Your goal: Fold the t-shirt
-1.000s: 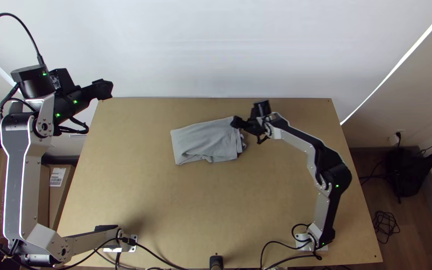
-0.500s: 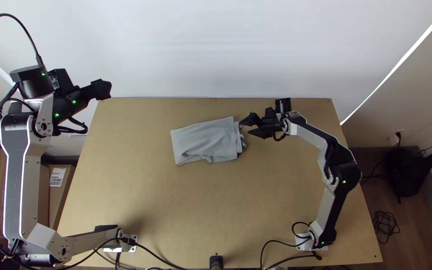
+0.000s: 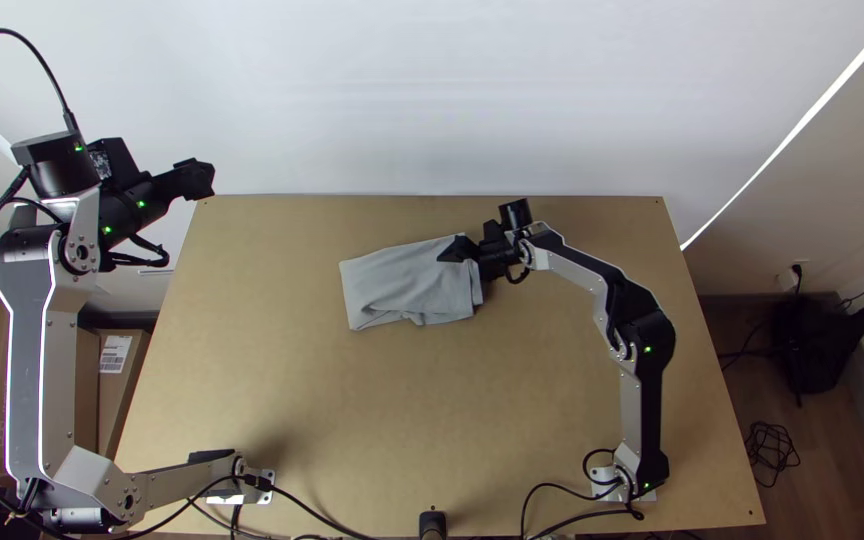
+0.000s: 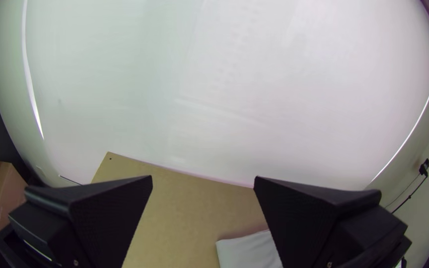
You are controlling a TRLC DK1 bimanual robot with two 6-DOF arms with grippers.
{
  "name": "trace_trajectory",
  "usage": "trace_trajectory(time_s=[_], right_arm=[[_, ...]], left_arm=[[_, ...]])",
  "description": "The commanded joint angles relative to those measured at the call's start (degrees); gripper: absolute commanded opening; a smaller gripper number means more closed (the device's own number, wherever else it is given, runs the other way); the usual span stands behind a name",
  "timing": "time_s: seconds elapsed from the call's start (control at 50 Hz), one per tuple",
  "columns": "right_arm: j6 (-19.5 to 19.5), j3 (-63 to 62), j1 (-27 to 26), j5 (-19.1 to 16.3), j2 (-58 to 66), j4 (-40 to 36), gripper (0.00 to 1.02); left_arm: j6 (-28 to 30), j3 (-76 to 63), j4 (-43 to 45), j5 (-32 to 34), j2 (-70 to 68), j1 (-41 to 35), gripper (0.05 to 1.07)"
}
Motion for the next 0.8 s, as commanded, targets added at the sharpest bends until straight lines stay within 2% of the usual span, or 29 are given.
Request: trace_trajectory(time_s=[0.0, 0.08, 0.1, 0.12, 0.28, 0.46, 0.62, 0.78], right_arm=[[1.3, 3.5, 0.8, 0.2, 3.3, -1.0, 0.71], [1.4, 4.6, 0.8, 0.9, 4.0, -2.0, 0.22], [1.4, 4.6, 0.7, 1.5, 4.0, -2.0, 0.06], [1.3, 4.6, 0.6, 1.8, 4.0, -2.0, 0.01], [1.1, 2.9, -1.8, 3.8, 2.3, -2.1, 0.02], [0.1, -1.1, -8.5, 5.8, -1.2, -1.5, 0.02], [-1.8, -5.3, -16.9, 7.1, -4.7, -1.0, 0.02], [-3.1, -10.4, -27.7, 8.6, -8.8, 0.5, 0.02]], left_arm=[[0.7, -0.2, 0.3, -0.1, -0.5, 0.6, 1.03], [0.7, -0.3, 0.0, -0.1, -0.8, 1.2, 1.03], [0.7, -0.4, 0.0, -0.1, -0.9, 1.3, 1.03], [0.8, -0.6, 0.0, -0.1, -1.0, 1.4, 1.03], [1.5, -1.4, -0.2, -0.1, -2.0, 2.1, 1.03], [2.2, -1.0, -0.2, 0.0, -1.9, 2.5, 1.03], [2.2, -1.0, 0.0, 0.2, -1.6, 2.2, 1.03], [1.9, -1.1, 0.0, 0.5, -1.8, 1.6, 1.03]])
